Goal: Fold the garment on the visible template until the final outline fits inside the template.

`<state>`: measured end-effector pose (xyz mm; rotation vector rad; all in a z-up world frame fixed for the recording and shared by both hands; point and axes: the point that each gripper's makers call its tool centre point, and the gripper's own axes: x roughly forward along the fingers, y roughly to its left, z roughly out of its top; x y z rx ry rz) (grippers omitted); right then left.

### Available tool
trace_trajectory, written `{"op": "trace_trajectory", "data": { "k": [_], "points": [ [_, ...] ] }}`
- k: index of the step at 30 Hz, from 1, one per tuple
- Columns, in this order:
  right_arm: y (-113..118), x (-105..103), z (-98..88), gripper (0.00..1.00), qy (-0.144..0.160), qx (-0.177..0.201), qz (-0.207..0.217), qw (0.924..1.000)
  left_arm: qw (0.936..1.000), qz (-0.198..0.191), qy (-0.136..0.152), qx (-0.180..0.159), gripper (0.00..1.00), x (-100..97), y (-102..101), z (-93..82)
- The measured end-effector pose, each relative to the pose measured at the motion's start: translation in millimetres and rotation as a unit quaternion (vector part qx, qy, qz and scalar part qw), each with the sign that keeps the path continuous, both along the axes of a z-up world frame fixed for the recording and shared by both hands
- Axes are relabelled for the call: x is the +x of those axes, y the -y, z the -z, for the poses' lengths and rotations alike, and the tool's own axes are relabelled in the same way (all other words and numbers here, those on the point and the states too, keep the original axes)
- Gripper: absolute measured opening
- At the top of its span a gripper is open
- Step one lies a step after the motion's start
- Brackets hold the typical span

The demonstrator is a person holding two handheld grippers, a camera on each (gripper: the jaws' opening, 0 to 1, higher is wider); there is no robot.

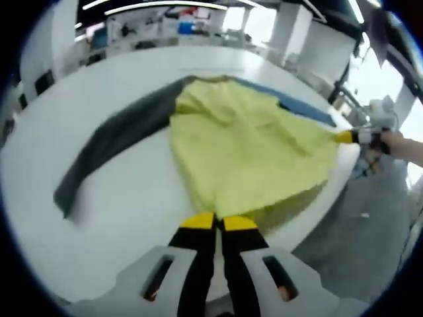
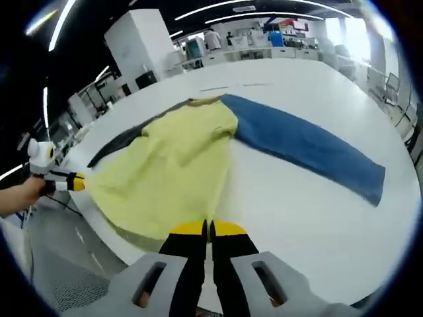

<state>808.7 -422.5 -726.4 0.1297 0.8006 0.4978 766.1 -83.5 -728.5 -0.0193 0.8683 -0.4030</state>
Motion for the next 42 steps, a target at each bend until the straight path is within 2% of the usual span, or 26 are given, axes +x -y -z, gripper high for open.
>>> {"op": "trace_trajectory", "data": {
  "k": [5,11,13,14,15,19,24,30,36,38,40,42],
  "points": [
    [3.6,-7.0,-22.5,0.03,0.002,0.02,0.006,0.9998,0.9999,-0.003,0.012,-0.011,0.0,-3.5,-1.5,-18.0],
    [3.5,-22.4,-32.2,0.03,-0.01,0.028,0.012,0.9995,0.9998,0.016,0.011,0.006,0.0,-12.5,3.7,-25.3],
    [3.4,-26.6,-31.5,0.03,-0.016,0.029,0.013,0.9994,0.9993,0.028,0.003,0.024,0.0,-18.2,2.3,-23.0],
    [3.0,-30.3,-30.3,0.03,-0.023,0.031,0.014,0.9992,0.9983,0.042,-0.002,0.041,0.0,-22.9,1.0,-20.1],
    [3.5,-35.2,-27.1,0.03,-0.033,0.029,0.015,0.9989,0.9978,0.047,-0.007,0.045,0.0,-26.8,1.8,-17.0],
    [6.0,-51.4,-9.5,0.03,-0.066,0.016,0.01,0.9976,0.9977,0.049,-0.027,0.039,0.0,-37.8,2.5,-5.0],
    [3.9,-64.5,6.4,0.03,-0.094,0.012,0.004,0.9955,0.9952,0.066,-0.047,0.055,0.0,-50.7,0.8,9.0],
    [0.3,-73.6,19.2,0.03,-0.108,-0.004,-0.015,0.994,0.9927,0.081,-0.061,0.065,0.0,-56.1,-3.6,21.5],
    [0.7,-77.8,27.3,0.03,-0.116,-0.009,-0.018,0.993,0.9917,0.086,-0.068,0.068,0.0,-59.7,-4.9,25.1],
    [1.7,-80.5,31.7,0.03,-0.123,-0.015,-0.021,0.9921,0.989,0.1,-0.072,0.081,0.0,-63.8,-5.2,27.5],
    [5.0,-83.1,37.1,0.03,-0.126,-0.031,-0.027,0.9912,0.9814,0.124,-0.096,0.111,0.0,-73.7,-11.8,34.3],
    [11.0,-82.5,40.5,0.04,-0.11,-0.066,-0.043,0.9908,0.9781,0.137,-0.102,0.119,0.0,-81.0,-14.2,37.7]
  ]
}}
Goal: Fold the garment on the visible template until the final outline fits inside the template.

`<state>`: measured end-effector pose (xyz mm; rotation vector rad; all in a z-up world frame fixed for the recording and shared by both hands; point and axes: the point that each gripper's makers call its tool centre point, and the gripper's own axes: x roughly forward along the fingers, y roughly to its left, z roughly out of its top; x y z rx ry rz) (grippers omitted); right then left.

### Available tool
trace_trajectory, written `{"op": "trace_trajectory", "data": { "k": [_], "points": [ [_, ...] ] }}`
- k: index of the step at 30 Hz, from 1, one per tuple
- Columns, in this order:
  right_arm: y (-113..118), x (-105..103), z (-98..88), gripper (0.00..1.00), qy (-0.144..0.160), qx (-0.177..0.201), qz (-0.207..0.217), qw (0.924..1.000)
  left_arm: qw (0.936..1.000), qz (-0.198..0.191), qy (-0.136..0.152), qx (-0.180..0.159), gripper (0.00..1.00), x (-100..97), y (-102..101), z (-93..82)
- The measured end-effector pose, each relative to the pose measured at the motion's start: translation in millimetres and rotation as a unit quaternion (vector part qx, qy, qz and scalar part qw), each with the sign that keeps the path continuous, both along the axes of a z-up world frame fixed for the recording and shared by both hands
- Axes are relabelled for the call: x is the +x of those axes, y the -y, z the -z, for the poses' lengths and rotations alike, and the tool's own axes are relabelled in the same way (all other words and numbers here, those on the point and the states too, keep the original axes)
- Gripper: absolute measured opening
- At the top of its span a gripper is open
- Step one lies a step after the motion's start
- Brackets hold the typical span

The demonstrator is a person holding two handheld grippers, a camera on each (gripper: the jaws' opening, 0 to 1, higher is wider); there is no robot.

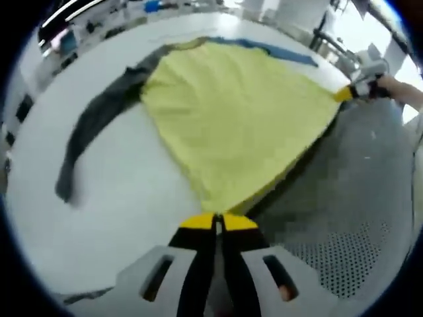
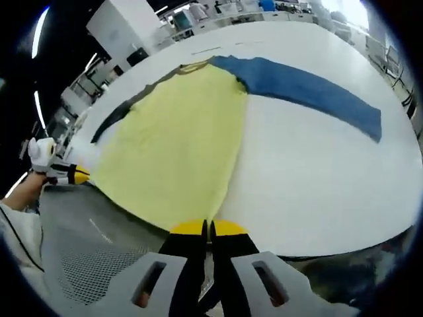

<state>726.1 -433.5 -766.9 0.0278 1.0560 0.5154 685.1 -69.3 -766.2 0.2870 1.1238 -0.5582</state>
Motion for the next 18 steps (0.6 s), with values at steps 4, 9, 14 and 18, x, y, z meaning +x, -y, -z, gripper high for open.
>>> {"op": "trace_trajectory", "data": {
  "k": [4,9,14,18],
  "points": [
    [4.8,-4.7,0.9,0.09,0.007,-0.026,-0.024,0.9993,0.9996,-0.026,0.004,-0.004,0.06,-0.2,-9.6,-4.1],
    [12.2,-11.6,1.0,0.23,-0.001,-0.031,-0.021,0.9993,0.9992,-0.038,0.011,0.0,0.08,5.6,-16.6,-7.6],
    [13.4,-3.8,-12.5,0.38,0.041,-0.03,-0.03,0.9982,0.9964,-0.064,0.052,-0.019,0.37,15.9,-17.7,-18.4],
    [1.1,10.3,-36.5,0.49,0.1,-0.001,-0.04,0.9942,0.985,-0.093,0.095,-0.11,0.53,26.3,-3.6,-38.2]
  ]
}}
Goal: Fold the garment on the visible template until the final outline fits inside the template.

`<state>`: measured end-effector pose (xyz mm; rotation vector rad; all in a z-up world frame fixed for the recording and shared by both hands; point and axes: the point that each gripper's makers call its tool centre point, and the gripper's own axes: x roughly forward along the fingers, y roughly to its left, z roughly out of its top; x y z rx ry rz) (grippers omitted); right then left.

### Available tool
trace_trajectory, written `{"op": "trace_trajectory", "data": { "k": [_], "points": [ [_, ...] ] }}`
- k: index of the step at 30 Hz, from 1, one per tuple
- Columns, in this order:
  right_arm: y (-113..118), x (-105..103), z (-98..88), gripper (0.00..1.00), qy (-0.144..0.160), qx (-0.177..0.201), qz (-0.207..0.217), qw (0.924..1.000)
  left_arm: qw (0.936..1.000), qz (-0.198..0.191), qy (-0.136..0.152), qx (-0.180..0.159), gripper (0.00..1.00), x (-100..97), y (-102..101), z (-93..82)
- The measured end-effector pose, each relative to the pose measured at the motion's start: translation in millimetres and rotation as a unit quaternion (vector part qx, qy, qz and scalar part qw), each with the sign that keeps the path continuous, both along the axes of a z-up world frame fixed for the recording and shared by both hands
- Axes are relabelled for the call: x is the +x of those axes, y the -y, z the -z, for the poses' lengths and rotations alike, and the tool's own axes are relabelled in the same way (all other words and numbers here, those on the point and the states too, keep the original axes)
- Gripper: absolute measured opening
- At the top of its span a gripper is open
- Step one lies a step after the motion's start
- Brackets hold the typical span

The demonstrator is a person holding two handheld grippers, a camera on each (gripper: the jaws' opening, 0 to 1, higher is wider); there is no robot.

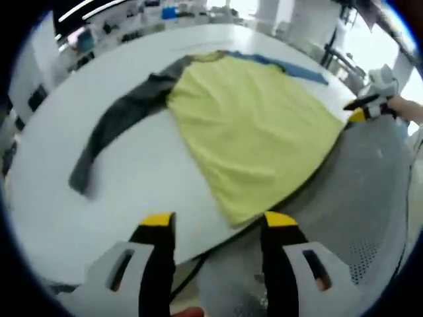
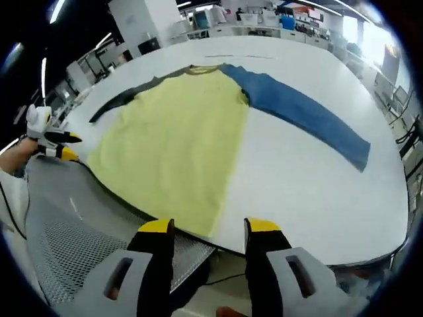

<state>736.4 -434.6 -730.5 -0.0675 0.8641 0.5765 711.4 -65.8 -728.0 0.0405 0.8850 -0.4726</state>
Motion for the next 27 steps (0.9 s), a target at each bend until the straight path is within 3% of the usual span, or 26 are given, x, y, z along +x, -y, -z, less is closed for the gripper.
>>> {"op": "trace_trajectory", "data": {
  "k": [3,4,6,10,13,17,27],
  "points": [
    [-8.1,9.7,-14.5,0.57,0.022,0.04,0.021,0.9987,0.9934,-0.058,0.022,-0.097,0.65,9.2,7.1,-17.5],
    [-11.6,13.4,-20.3,0.59,0.029,0.059,0.028,0.9974,0.9878,-0.078,0.044,-0.128,0.67,14.9,8.6,-28.1],
    [-15.3,20.4,-28.9,0.62,0.045,0.084,0.041,0.9946,0.979,-0.098,0.06,-0.169,0.7,19.4,8.2,-38.2],
    [-23.5,25.8,-43.3,0.67,0.063,0.113,0.04,0.9908,0.9552,-0.14,0.108,-0.237,0.79,32.7,5.5,-66.9],
    [-30.6,29.5,-56.5,0.71,0.089,0.118,0.027,0.9886,0.945,-0.146,0.141,-0.256,0.87,39.1,3.6,-84.4],
    [-33.6,30.9,-64.2,0.73,0.099,0.119,0.019,0.9878,0.9424,-0.144,0.163,-0.254,0.98,43.2,2.9,-96.8],
    [-27.2,41.7,-93.5,0.79,0.156,0.125,0.019,0.9796,0.9422,-0.098,0.197,-0.253,0.99,45.4,26.8,-128.0]
  ]
}}
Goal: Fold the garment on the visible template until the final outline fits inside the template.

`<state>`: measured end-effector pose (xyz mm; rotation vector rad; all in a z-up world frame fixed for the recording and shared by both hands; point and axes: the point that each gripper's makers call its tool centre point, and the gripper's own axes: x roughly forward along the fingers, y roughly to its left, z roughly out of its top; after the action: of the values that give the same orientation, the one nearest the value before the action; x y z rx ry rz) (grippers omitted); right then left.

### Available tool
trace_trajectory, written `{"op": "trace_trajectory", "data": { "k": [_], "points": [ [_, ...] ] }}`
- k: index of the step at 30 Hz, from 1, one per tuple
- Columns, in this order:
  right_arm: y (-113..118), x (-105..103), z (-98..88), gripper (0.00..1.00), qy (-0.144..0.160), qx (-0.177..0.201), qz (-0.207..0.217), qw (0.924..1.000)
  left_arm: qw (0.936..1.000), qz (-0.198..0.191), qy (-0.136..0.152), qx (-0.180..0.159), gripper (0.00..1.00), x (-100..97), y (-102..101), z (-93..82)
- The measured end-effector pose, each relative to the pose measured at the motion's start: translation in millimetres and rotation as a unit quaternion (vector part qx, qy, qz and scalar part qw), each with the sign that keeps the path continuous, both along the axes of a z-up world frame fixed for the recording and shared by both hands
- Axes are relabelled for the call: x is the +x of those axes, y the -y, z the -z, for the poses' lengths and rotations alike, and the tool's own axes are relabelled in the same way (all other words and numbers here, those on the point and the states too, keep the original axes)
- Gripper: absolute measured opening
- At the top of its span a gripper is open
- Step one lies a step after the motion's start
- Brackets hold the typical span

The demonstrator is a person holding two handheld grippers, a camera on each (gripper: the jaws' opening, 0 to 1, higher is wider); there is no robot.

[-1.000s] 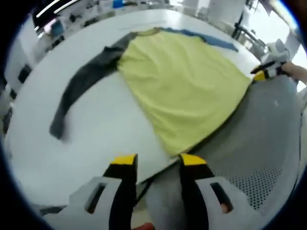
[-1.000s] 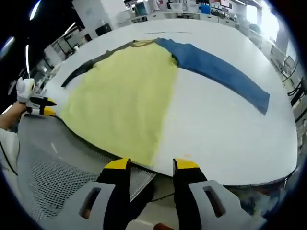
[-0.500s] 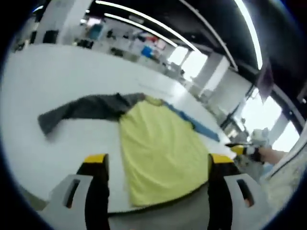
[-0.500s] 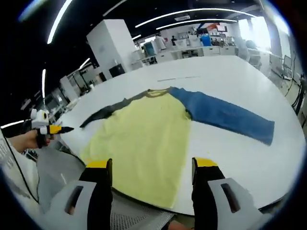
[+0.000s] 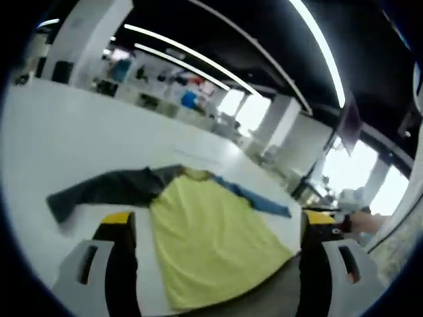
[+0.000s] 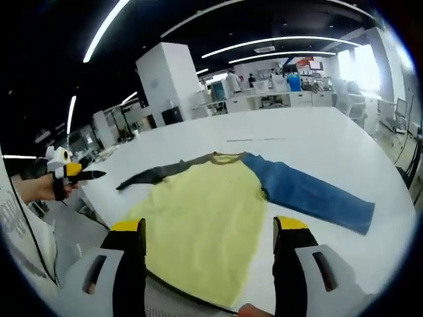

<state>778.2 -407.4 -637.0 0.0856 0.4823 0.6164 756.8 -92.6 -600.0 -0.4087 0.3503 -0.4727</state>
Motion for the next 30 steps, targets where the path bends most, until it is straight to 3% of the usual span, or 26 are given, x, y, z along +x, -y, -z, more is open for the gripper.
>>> {"op": "trace_trajectory", "data": {
  "k": [10,30],
  "points": [
    [7.0,3.9,-3.5,0.79,-0.001,0.015,0.023,0.9996,0.9999,0.011,0.008,-0.003,0.99,4.9,11.8,-7.3],
    [16.8,-2.0,14.2,0.77,-0.03,0.019,0.045,0.9984,0.999,0.039,-0.006,0.022,0.99,-0.2,17.0,2.8]
  ]
}}
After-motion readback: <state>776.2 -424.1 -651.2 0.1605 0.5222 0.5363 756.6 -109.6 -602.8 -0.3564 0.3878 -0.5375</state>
